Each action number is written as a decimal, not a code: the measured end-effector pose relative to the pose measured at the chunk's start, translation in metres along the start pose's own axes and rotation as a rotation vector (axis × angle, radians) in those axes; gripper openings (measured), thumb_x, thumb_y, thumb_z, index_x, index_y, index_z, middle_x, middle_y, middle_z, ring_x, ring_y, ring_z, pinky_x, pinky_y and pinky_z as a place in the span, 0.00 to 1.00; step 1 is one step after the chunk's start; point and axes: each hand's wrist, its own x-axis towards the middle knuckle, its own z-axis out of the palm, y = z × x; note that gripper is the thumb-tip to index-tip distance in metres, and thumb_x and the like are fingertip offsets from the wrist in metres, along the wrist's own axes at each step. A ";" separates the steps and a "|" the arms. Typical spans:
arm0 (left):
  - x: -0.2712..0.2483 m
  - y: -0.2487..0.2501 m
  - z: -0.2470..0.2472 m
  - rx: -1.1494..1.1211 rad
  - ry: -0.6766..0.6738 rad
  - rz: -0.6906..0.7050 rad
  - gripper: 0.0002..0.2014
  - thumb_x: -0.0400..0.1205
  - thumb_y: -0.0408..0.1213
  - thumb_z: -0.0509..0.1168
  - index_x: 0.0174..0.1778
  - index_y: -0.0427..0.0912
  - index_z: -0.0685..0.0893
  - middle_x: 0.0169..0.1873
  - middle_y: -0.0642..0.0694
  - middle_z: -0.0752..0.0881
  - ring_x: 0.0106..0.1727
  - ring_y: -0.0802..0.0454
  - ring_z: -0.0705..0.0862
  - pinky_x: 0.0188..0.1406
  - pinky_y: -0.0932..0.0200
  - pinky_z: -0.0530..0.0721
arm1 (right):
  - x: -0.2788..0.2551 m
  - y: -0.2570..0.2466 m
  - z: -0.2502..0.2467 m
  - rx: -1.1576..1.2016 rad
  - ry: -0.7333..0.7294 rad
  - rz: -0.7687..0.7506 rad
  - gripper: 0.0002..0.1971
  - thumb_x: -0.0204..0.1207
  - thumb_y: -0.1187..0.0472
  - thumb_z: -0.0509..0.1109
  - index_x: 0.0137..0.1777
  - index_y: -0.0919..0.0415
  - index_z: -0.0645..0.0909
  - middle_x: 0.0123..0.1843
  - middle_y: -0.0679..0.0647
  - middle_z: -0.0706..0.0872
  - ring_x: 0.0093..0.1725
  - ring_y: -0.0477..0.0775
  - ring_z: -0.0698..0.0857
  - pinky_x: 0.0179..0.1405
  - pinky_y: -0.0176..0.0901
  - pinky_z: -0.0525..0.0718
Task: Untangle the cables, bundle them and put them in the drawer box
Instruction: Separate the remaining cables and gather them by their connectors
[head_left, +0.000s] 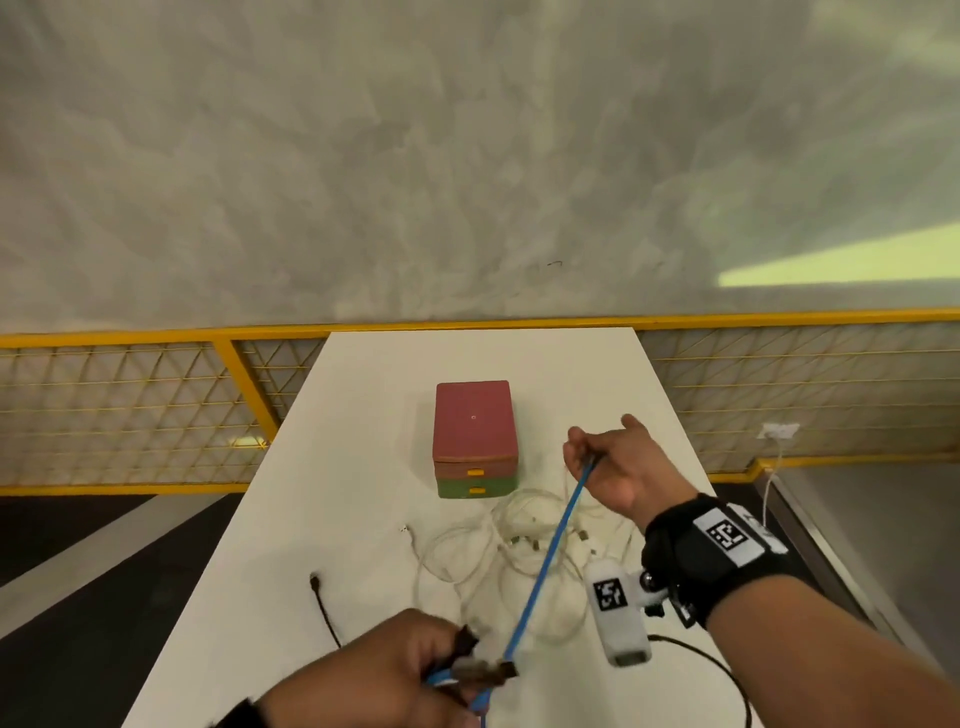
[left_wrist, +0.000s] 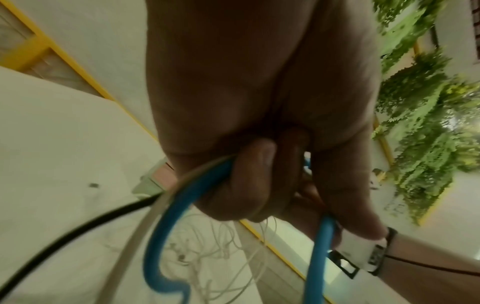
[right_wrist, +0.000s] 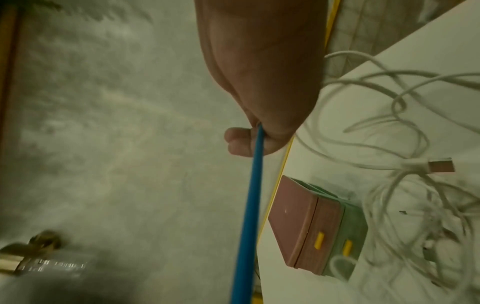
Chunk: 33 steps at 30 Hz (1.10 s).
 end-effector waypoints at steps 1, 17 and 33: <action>-0.007 -0.005 -0.004 -0.024 -0.007 -0.026 0.12 0.74 0.28 0.72 0.31 0.50 0.84 0.30 0.57 0.83 0.37 0.65 0.82 0.39 0.70 0.74 | 0.001 0.000 -0.001 -0.051 -0.015 0.017 0.37 0.81 0.81 0.48 0.80 0.41 0.57 0.48 0.70 0.82 0.34 0.53 0.80 0.29 0.44 0.82; 0.005 -0.010 -0.026 -0.591 0.701 0.153 0.15 0.78 0.24 0.70 0.32 0.41 0.73 0.21 0.50 0.62 0.17 0.55 0.59 0.17 0.63 0.65 | -0.040 0.091 -0.064 -1.124 -0.493 0.463 0.14 0.74 0.67 0.62 0.58 0.55 0.79 0.36 0.55 0.83 0.30 0.52 0.80 0.31 0.40 0.76; 0.018 0.007 -0.031 -0.738 0.736 0.177 0.20 0.83 0.45 0.60 0.43 0.31 0.87 0.21 0.49 0.59 0.17 0.57 0.58 0.15 0.61 0.66 | 0.037 0.034 -0.054 -1.536 0.080 -0.465 0.06 0.73 0.55 0.59 0.40 0.52 0.77 0.38 0.57 0.89 0.37 0.62 0.89 0.37 0.52 0.88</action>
